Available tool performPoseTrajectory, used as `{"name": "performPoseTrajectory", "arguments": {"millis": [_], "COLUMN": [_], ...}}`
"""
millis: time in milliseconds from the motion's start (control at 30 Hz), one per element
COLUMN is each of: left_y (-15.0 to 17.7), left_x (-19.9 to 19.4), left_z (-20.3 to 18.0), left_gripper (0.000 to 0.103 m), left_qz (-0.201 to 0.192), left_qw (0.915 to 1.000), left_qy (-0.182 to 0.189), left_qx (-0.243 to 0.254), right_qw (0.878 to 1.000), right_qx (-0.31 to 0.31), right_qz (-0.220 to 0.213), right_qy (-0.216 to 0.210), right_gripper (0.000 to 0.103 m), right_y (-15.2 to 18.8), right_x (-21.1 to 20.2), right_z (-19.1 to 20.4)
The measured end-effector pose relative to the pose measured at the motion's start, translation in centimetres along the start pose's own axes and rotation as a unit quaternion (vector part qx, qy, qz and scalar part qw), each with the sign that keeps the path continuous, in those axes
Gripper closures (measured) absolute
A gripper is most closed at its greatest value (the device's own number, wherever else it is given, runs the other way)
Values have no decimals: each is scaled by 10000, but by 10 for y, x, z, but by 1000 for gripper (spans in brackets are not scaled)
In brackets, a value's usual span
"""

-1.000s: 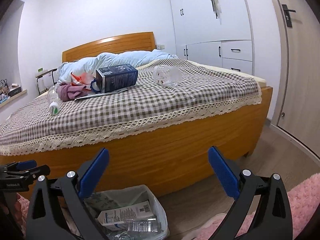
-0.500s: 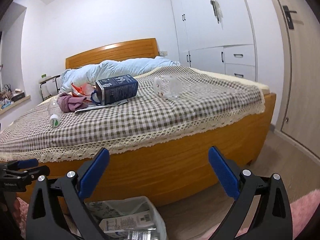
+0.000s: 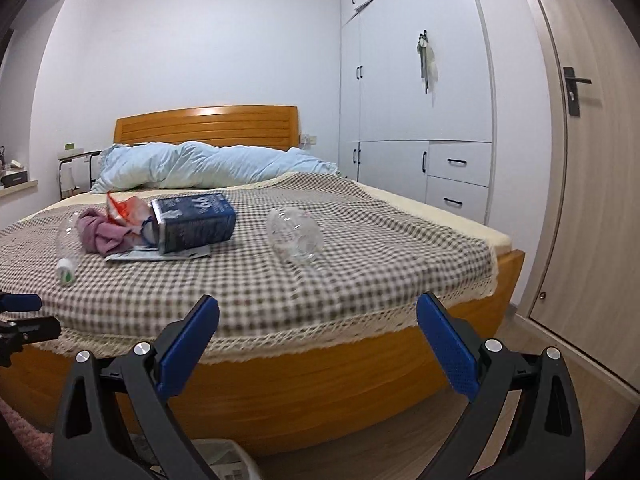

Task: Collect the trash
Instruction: 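Raise both open tools from the bin and turn them toward the bed, then move the left tool to the dark blue milk carton and close on it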

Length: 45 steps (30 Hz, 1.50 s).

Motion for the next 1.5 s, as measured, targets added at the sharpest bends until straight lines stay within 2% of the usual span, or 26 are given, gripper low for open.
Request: {"name": "performPoseTrajectory", "arguments": {"millis": [300,500,700,867,933,1167,1267,1400,1500], "left_y": [-26,-42,-59,-75,-80,-98,-107,-121,-131], "left_x": [12,21,35,48,57,103,123,144,153], "left_z": [-9,-16,-15,-18,-19,-23,-27,-16,-13], "left_gripper": [7,7,7,7,7,8,8,8,8], "left_qz": [-72,-100,-4,78,237,647,726,878,903], "left_qw": [9999,9996,9997,9985,9975,9940,9907,9885,9834], "left_qy": [-33,-103,-187,-332,-398,-453,-684,-849,-1051], "left_qx": [111,229,171,419,539,752,928,891,1174], "right_qw": [9999,9997,9991,9989,9989,9993,9992,9992,9991], "right_qx": [118,-41,-160,-169,-183,209,283,224,186], "right_qz": [-28,-201,-355,-416,-408,-224,-12,131,214], "right_qy": [101,138,174,143,172,229,280,308,300], "right_gripper": [8,8,8,8,8,8,8,8,8], "right_y": [-16,-38,-61,-72,-76,-73,-68,-64,-61], "right_x": [14,29,50,63,69,80,89,93,96], "right_z": [-18,-26,-30,-32,-34,-53,-59,-62,-60]}}
Point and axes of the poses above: each gripper's, at about its wrist camera, not at the fingertips, and x roughly the way its jaws point, z to its left, y to its underside, the point moved 1 cm from there along x, roughly the way its jaws point, and after that the axes turned 9 degrees about -x, right-handed, at the moved point
